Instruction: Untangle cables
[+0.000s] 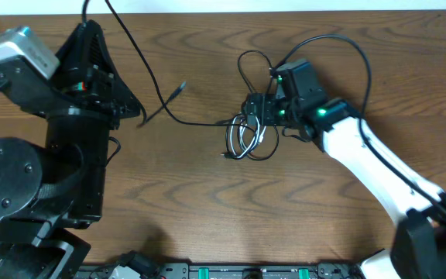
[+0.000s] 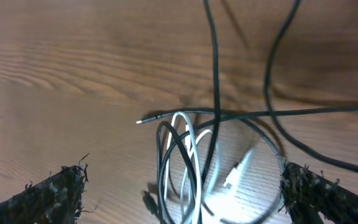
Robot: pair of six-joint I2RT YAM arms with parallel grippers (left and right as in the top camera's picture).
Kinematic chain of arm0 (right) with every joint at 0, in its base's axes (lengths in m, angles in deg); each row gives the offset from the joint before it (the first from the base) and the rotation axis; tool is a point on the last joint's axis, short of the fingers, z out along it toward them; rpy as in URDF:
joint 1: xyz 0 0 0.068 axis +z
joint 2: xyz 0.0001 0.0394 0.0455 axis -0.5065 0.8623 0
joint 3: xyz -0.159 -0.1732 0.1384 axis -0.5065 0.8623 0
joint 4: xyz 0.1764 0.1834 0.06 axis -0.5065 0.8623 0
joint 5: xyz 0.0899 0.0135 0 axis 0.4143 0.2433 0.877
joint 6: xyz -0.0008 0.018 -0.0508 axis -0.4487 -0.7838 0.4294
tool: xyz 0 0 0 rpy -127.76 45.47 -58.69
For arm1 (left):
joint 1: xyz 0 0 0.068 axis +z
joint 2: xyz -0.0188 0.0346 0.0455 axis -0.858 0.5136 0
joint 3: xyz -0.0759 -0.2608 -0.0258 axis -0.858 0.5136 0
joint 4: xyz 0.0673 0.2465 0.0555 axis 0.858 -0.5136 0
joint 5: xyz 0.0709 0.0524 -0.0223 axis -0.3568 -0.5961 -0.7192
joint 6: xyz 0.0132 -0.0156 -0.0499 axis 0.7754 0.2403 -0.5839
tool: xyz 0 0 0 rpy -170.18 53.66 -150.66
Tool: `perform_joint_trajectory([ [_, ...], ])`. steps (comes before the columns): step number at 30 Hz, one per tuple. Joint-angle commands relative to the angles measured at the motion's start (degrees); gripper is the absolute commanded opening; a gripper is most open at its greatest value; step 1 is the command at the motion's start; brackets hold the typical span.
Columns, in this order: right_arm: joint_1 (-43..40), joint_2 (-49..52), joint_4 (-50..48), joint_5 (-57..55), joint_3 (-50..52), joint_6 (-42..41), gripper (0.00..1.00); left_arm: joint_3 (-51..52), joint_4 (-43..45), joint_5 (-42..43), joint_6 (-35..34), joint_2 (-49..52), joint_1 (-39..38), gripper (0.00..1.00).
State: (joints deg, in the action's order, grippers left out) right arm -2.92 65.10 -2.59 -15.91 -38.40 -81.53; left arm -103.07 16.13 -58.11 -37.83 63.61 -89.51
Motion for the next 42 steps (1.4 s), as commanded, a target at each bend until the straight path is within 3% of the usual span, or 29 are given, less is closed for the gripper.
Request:
perform_joint_trajectory([
  [1,0.31,5.03,-0.96,1.66,-0.15,-2.08,0.99,-1.14,0.59,0.61,1.81,-0.61,0.31,0.08],
  [6,0.35,10.84,0.22,0.74,-0.15,0.76,0.99,-1.14,0.74,-3.56,3.43,-1.07,0.31,0.07],
  [10,0.33,11.1,4.0,-7.58,-0.15,-1.01,0.99,-1.14,0.72,-8.98,6.27,-1.07,0.31,0.07],
  [16,-0.15,9.22,11.32,-23.96,-0.15,-5.05,0.99,-1.14,0.81,-28.89,6.82,-1.16,0.31,0.07],
  [28,-2.91,9.05,14.38,-26.73,-0.15,-5.07,0.99,-1.14,1.25,-51.98,6.82,-1.79,0.31,0.07],
  [37,-4.59,8.83,12.94,-21.11,-0.17,-2.99,0.99,-1.14,1.25,-54.03,6.8,-3.63,0.28,0.07],
  [42,-4.59,5.81,9.77,-15.06,-0.35,-0.55,0.99,-1.11,-0.02,-50.1,6.84,-3.67,0.28,0.08],
])
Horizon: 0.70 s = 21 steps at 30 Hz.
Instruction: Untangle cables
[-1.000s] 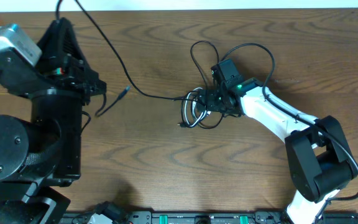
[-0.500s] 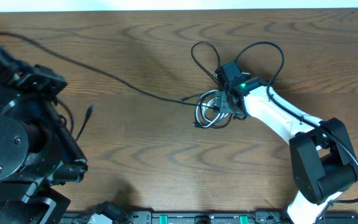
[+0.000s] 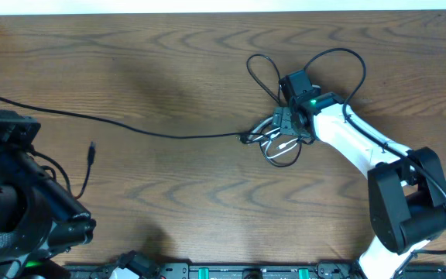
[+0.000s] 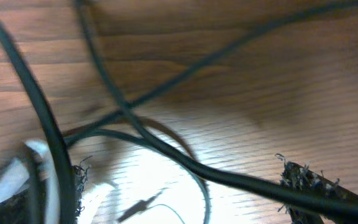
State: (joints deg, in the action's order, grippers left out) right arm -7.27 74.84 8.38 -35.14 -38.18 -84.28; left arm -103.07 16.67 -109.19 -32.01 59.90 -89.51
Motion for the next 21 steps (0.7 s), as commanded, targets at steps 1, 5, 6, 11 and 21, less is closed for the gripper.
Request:
perform_joint_trajectory([
  [1,-0.24,-4.96,-2.43,6.47,-0.57,4.31,0.99,-1.11,-1.18,2.49,1.03,0.04,0.28,0.07],
  [5,0.04,-10.23,-5.86,10.75,-0.59,7.41,0.99,-1.07,-3.8,10.36,1.01,0.11,0.28,0.07],
  [6,0.04,-11.8,-5.81,9.53,-0.59,7.37,0.99,-1.07,-4.26,11.87,1.01,0.15,0.28,0.07],
  [11,0.13,-17.92,-3.43,-1.05,-0.59,3.04,0.99,-1.07,-4.35,12.96,0.98,0.31,0.28,0.08],
  [21,0.13,-16.52,1.4,-4.57,-0.57,4.26,0.99,-1.07,-5.14,12.96,1.01,0.31,0.28,0.07],
])
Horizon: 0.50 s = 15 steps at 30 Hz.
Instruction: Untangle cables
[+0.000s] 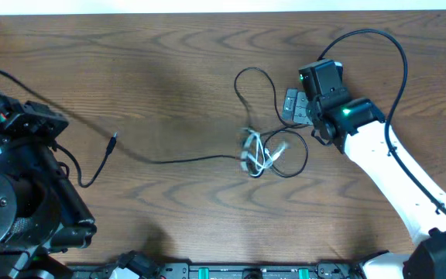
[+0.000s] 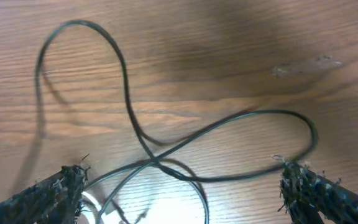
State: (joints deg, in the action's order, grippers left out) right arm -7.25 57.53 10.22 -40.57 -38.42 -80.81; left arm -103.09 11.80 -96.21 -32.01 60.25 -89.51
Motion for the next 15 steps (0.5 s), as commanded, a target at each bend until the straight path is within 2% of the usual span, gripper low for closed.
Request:
perform_joint_trajectory([
  [1,0.11,0.76,-1.29,5.68,-0.33,2.86,0.99,-1.05,-0.48,-0.02,1.01,-0.04,0.28,0.07],
  [3,0.22,0.76,-4.04,20.31,-0.33,7.37,0.99,-1.05,-0.94,-0.02,0.98,-0.04,0.28,0.07],
  [7,0.74,1.6,-6.05,35.8,-0.33,7.76,0.99,-1.05,-0.96,-0.02,0.98,-0.04,0.28,0.07],
  [9,2.23,2.69,-5.2,38.8,-0.28,8.37,0.99,-1.05,-0.98,-0.02,1.01,-0.02,0.28,0.08],
  [13,6.62,6.08,-4.15,38.73,-0.17,14.4,0.99,-1.05,-0.61,0.02,0.42,-0.02,0.28,0.08],
  [15,9.16,8.2,-5.31,38.23,-0.17,14.82,0.99,-1.05,0.5,1.53,0.31,-0.02,0.28,0.07],
])
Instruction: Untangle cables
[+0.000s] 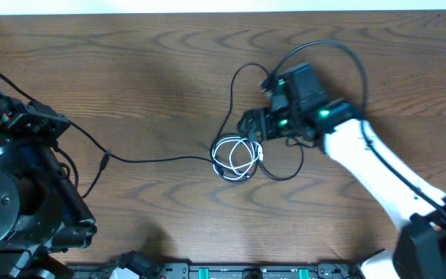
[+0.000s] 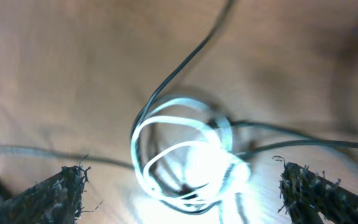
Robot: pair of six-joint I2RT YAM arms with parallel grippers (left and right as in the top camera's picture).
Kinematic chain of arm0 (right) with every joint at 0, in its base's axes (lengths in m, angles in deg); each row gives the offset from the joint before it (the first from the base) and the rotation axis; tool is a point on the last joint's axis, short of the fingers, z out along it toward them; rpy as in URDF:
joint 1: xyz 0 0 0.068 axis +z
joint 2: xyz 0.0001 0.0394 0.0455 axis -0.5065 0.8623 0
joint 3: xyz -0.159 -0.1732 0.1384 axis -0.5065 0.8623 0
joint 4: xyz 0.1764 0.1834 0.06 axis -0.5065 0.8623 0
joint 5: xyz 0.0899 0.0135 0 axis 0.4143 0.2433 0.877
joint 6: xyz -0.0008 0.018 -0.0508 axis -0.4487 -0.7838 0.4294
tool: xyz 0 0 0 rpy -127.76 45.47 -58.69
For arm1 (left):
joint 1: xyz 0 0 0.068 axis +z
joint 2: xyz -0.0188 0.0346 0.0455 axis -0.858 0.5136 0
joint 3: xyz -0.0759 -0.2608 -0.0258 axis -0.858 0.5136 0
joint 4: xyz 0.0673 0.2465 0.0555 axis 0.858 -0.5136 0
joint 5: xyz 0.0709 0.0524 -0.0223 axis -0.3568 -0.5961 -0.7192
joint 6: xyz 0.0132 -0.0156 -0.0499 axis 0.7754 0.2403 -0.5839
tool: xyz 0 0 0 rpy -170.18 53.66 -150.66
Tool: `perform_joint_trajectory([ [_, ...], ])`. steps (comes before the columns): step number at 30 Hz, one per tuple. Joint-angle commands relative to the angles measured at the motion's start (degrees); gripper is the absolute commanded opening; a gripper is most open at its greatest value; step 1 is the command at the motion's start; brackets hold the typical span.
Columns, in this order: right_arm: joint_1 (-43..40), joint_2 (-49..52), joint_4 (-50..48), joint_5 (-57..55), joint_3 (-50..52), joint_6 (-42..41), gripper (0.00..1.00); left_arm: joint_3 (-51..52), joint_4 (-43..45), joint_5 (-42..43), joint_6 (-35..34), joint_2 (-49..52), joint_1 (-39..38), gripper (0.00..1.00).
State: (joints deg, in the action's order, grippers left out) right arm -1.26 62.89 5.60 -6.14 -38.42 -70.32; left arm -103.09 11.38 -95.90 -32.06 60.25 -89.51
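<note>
A white cable [image 1: 236,157] lies coiled in a small ring at mid-table, glaring bright in the right wrist view [image 2: 166,118]. A thin black cable [image 1: 161,160] runs from it leftward to a plug end [image 1: 104,160] near the left arm [image 1: 18,186], and loops up past my right gripper [image 1: 252,124]. The black cable [image 2: 185,62] crosses the coil. My right gripper [image 2: 188,193] hangs open just above the coil, its fingers [image 2: 67,190] wide apart and holding nothing. The left gripper's fingers are hidden under the arm.
The left arm's bulk fills the table's left edge. The right arm's white link [image 1: 370,167] slants across the right side, with its own black lead [image 1: 347,54] arching over it. A black rail [image 1: 246,271] runs along the front edge.
My right gripper has moved from the upper right of the tangle to just above the white coil. The white cable now lies as a round ring, slightly further left. The black plug end sits lower.
At first my right gripper was open over a tight tangle and the left arm stood at the upper left by a cable end. Then the left arm was at lower left with the black cable stretched taut. Later the cable lay slack, and now my right gripper hangs over the coil.
</note>
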Motion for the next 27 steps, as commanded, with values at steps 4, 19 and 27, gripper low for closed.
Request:
perform_joint_trajectory([
  [4,6.99,6.34,-4.96,-2.32,-0.17,-0.26,0.99,-1.05,2.38,11.61,0.39,-0.04,0.28,0.07],
  [19,10.58,18.64,-4.31,-23.85,-0.17,-7.52,0.99,-1.05,4.68,16.52,6.47,-0.04,0.28,0.07],
  [27,10.01,17.49,1.09,-36.35,-0.37,-10.08,0.99,-1.05,3.96,9.4,7.5,-0.02,0.31,0.07],
])
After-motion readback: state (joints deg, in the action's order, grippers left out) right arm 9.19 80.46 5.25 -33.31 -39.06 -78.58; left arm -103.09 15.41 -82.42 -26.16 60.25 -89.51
